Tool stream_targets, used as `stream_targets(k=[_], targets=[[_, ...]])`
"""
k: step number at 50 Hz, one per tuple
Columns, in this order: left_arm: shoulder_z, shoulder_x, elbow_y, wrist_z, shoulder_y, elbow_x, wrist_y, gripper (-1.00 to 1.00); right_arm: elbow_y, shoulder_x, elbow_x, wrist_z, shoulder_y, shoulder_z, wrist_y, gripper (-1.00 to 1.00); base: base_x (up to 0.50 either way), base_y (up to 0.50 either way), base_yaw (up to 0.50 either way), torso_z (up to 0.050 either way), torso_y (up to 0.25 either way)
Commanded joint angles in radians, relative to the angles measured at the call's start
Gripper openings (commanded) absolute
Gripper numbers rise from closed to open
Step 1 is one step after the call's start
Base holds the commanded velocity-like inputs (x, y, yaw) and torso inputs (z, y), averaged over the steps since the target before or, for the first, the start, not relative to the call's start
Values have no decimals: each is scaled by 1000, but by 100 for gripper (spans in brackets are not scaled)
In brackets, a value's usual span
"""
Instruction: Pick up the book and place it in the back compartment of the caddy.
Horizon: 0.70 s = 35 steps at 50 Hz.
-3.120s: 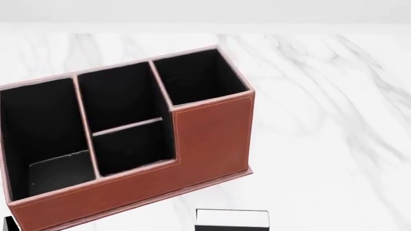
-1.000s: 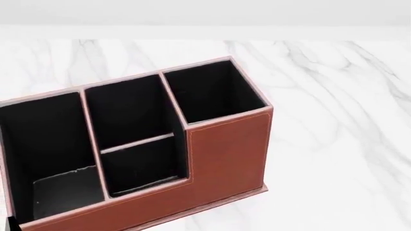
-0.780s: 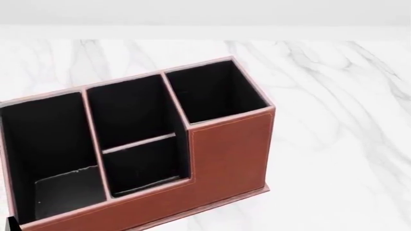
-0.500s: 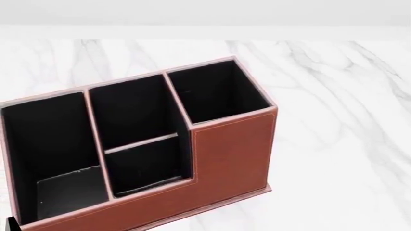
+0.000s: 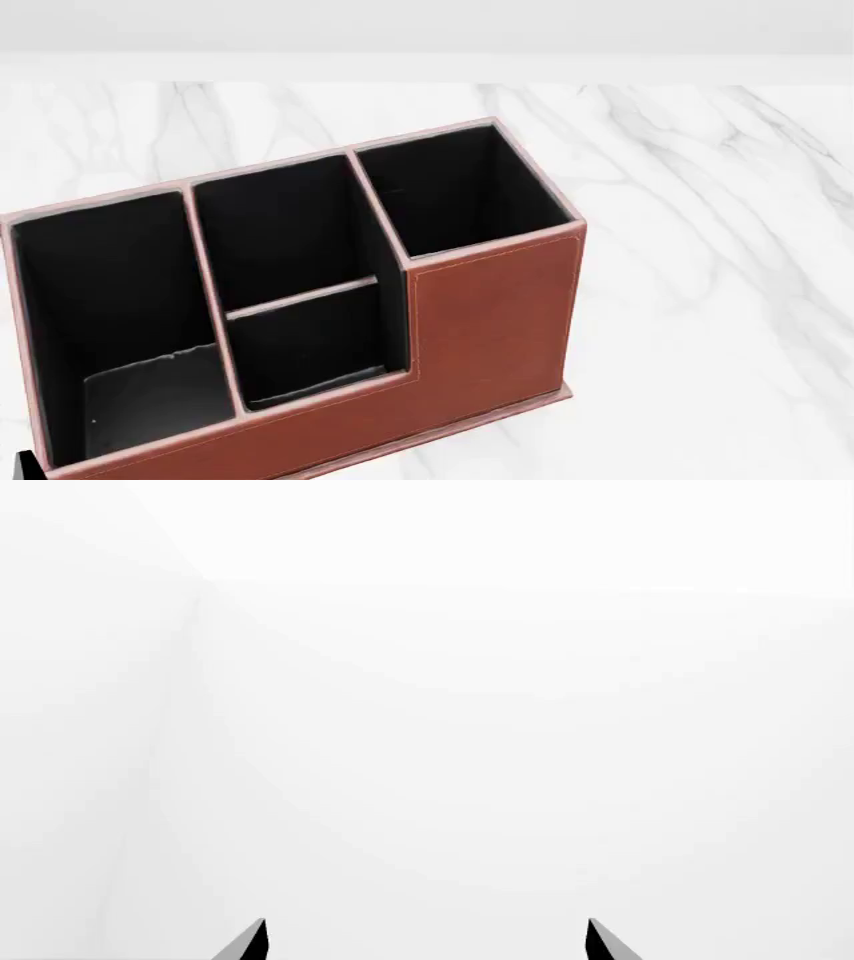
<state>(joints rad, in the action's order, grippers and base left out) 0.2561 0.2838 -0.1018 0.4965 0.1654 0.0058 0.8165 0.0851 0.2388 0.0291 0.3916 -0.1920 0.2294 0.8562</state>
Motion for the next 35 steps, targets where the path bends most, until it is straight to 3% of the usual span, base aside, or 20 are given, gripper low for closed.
stream_targets(k=[1,35], targets=[[3,3,0,4,-1,1,-1,100,2,3,-2,6,0,2,-3,100,0,23,0,0,0],[12,11,2,15,-6,1,-2,100,-7,11,-8,18,6,17,0,100,0,24,0,0,0]])
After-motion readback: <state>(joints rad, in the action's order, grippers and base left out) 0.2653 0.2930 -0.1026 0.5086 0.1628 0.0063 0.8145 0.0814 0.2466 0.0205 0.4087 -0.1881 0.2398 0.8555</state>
